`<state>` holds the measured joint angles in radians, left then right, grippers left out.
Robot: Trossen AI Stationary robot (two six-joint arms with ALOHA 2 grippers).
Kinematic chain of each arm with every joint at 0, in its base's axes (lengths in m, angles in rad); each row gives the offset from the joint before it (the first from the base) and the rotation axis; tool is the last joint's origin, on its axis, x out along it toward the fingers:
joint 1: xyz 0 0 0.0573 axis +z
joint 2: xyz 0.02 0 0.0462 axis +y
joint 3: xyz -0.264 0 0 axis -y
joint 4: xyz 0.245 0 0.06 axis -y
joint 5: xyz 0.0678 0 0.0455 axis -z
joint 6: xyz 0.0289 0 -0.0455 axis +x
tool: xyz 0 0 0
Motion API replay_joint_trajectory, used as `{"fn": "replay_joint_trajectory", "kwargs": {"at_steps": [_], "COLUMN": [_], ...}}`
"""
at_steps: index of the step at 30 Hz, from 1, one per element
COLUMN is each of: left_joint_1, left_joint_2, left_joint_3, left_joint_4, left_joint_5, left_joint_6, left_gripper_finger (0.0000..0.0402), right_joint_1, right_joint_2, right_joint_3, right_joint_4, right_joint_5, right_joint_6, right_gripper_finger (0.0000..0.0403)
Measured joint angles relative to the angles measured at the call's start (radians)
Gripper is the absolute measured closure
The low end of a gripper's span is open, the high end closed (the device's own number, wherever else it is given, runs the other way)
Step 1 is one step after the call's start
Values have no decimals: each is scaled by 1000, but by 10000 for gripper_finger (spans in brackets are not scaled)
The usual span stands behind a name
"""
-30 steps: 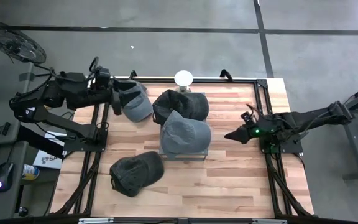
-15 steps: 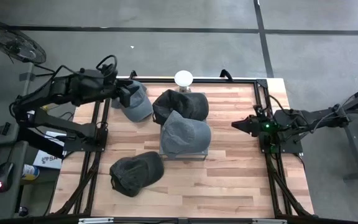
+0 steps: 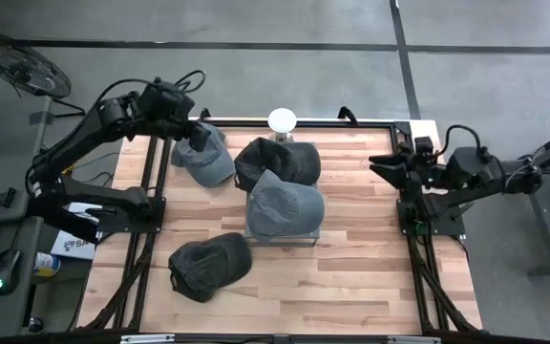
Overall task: Pick & Place hat
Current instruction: Stack the gray cap on the gray cap on the shelf
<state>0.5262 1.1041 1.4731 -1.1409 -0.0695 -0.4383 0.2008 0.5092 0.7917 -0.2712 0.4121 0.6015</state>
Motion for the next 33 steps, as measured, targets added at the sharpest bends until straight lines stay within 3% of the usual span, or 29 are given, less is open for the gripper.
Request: {"fn": "replay_joint_trajectory", "kwargs": {"at_steps": [5, 11, 17, 21, 33], "left_joint_1": [141, 274, 392, 472, 683], "left_joint_2": [63, 171, 313, 412, 587], "left_joint_3": [0, 0, 0, 0, 0], "left_joint_4": [-46, -100, -118, -112, -85], "left_joint_5": [115, 118, 118, 180, 214], "left_joint_6": [58, 136, 214, 300, 528], "left_gripper_finger": [220, 208, 143, 107, 96], "right_joint_1": [0, 0, 0, 0, 0], "right_joint_2": [63, 132, 155, 159, 159], "right_joint_3": [134, 229, 242, 242, 242], "right_joint_4": [-145, -249, -267, -267, -268], "right_joint_5": [20, 20, 29, 58, 53], "right_joint_6": [-59, -87, -86, -63, -63], "right_gripper_finger": [224, 224, 224, 224, 224]}}
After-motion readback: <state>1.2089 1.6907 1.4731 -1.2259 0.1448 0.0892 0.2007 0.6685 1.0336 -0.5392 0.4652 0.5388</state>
